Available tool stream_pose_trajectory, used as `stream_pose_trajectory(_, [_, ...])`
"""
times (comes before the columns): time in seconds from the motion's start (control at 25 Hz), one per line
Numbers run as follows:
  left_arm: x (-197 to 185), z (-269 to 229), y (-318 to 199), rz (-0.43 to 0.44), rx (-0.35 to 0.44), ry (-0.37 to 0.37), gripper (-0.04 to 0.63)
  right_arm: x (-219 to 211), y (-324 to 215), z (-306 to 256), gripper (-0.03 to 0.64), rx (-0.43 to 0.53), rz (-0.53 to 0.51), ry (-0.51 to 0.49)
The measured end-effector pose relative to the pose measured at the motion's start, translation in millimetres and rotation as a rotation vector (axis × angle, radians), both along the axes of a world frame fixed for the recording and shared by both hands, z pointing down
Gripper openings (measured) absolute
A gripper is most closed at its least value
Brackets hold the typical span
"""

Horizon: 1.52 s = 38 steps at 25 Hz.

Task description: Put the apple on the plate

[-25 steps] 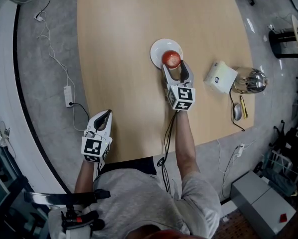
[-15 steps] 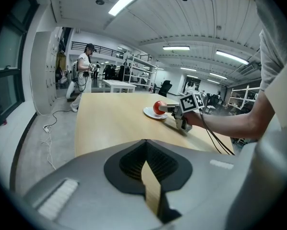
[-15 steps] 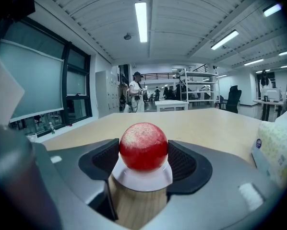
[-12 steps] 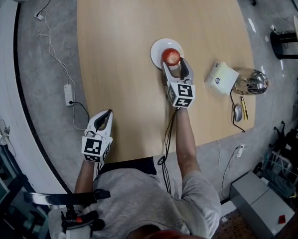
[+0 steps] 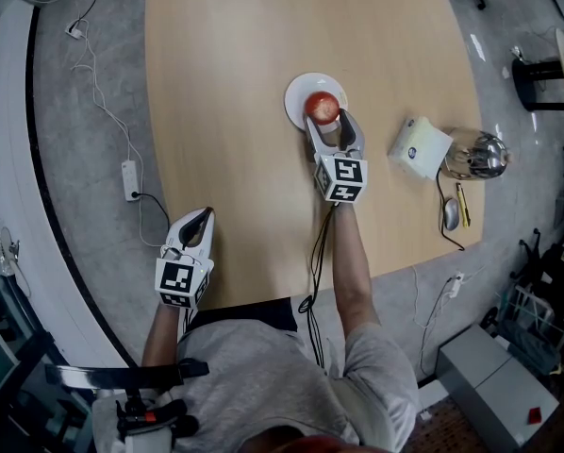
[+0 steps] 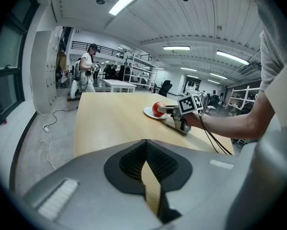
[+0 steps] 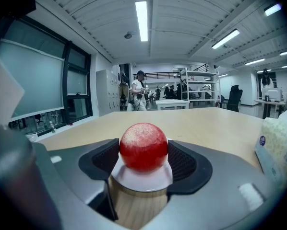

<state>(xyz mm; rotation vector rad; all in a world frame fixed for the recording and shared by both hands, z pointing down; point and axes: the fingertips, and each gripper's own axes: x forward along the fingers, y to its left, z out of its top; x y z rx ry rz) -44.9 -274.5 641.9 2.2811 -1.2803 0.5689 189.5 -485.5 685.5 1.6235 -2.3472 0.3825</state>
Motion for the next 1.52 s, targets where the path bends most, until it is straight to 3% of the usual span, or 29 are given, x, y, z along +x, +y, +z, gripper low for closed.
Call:
stream_pose_trajectory(0.6, [1.4,-4.9,-0.4,-0.005,0.013,0.011,0.020,3.1,0.2,-2.5,0.344,-0.001,0.016,-0.022])
stream_pose_trajectory(1.52, [-2.2,-34.4,22.2,0.018,0.082,0.026,0.020,10.2,34.8,-53.8,0.345,0.077,0.048,-0.017])
